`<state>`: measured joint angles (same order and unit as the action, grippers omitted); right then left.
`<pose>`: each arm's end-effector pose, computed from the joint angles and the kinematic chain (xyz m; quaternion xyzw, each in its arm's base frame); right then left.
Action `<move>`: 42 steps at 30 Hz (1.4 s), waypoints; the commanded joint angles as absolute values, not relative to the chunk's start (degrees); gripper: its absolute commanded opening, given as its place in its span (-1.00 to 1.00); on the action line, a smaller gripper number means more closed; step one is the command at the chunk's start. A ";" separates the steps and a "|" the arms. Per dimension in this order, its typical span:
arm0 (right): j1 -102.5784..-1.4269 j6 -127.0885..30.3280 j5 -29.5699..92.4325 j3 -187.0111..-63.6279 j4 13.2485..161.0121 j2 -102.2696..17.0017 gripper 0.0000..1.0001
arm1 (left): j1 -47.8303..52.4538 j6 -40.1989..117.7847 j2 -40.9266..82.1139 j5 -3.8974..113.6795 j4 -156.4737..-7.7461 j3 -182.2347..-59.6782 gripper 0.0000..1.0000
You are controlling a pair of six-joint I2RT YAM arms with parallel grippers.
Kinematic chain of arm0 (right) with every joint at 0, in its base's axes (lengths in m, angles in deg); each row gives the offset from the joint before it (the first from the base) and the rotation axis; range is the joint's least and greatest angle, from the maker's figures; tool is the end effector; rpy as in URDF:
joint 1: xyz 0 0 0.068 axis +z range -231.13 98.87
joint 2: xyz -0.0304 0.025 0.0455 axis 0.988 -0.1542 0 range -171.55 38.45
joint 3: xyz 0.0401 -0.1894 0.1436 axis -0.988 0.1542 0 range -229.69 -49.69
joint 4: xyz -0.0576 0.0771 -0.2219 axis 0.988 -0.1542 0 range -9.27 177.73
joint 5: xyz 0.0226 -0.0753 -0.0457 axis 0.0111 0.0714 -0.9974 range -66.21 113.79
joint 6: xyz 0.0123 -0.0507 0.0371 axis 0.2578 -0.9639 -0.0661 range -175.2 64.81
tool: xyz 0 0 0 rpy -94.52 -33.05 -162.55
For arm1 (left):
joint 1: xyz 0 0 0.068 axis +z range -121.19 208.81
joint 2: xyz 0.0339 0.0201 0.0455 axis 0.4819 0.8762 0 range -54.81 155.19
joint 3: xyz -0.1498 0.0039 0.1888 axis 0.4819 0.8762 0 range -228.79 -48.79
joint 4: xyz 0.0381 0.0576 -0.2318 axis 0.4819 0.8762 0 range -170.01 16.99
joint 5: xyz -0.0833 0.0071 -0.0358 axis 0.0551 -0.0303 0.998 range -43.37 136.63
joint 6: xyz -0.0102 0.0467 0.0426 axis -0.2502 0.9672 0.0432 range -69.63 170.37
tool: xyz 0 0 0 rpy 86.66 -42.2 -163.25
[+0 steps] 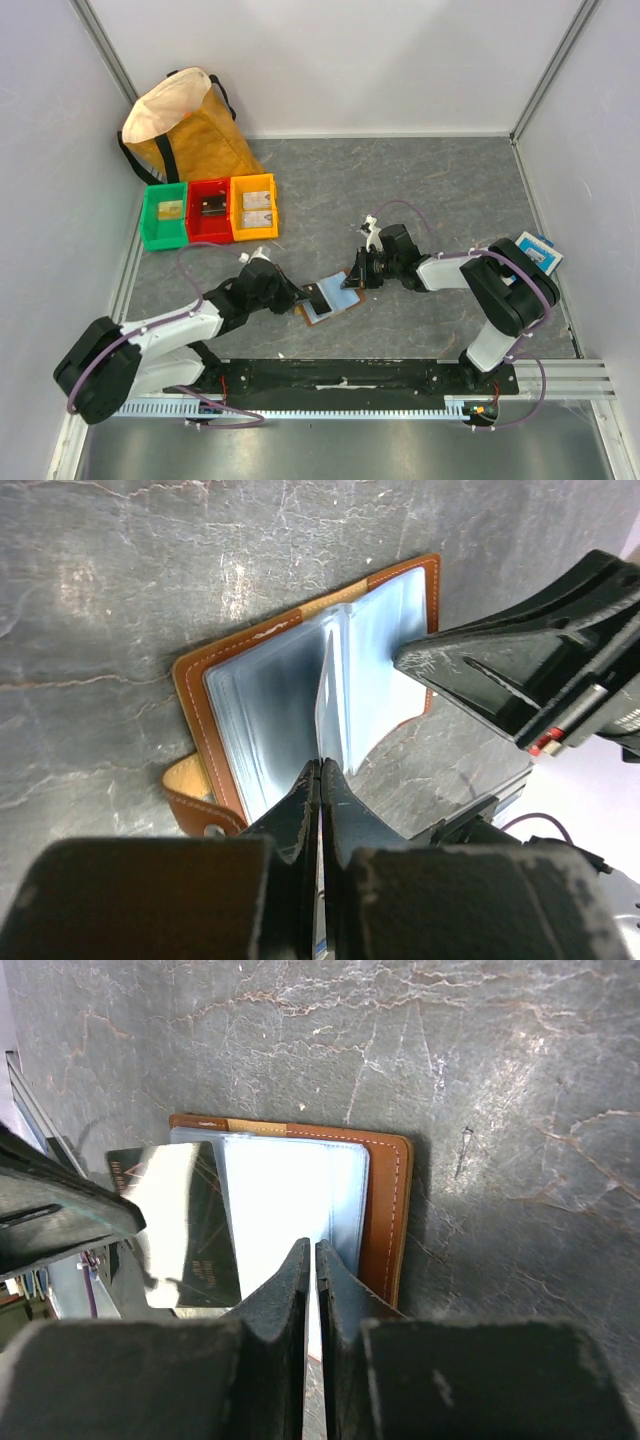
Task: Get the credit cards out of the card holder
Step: Remove the credit card from the card holder.
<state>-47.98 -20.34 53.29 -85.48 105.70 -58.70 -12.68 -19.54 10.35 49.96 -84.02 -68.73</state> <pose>0.2327 0.1811 0.0944 -0.0875 0.8895 0.4078 0.1865 0.1601 -0.1454 0.1251 -0.2118 0.8854 -0.3560 0.2108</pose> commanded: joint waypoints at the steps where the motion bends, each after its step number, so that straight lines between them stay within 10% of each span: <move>1: -48.70 -22.94 45.15 -85.72 98.19 -58.33 -0.74 | -12.41 -20.56 2.17 44.62 -77.29 -67.60 -0.96; 7: -48.70 -21.36 45.93 -87.57 97.91 -50.78 -0.56 | -12.41 -20.82 -8.57 40.92 -75.08 -66.46 -0.96; 14: -48.61 -14.25 50.06 -85.11 107.48 -39.00 0.34 | -12.41 -20.38 -16.13 39.42 -83.59 -64.96 -0.97; 20: -48.09 -6.95 53.06 -83.09 115.31 -35.21 0.66 | -12.41 -19.06 -17.20 39.51 -95.46 -63.73 -0.96; 34: -47.12 0.00 57.19 -81.15 127.19 -34.68 0.42 | -12.50 -17.48 -11.75 41.97 -112.08 -64.43 -0.96; 42: -46.59 -0.26 57.89 -81.41 127.89 -35.38 -0.20 | -12.50 -17.30 -9.55 43.20 -114.90 -65.05 -0.96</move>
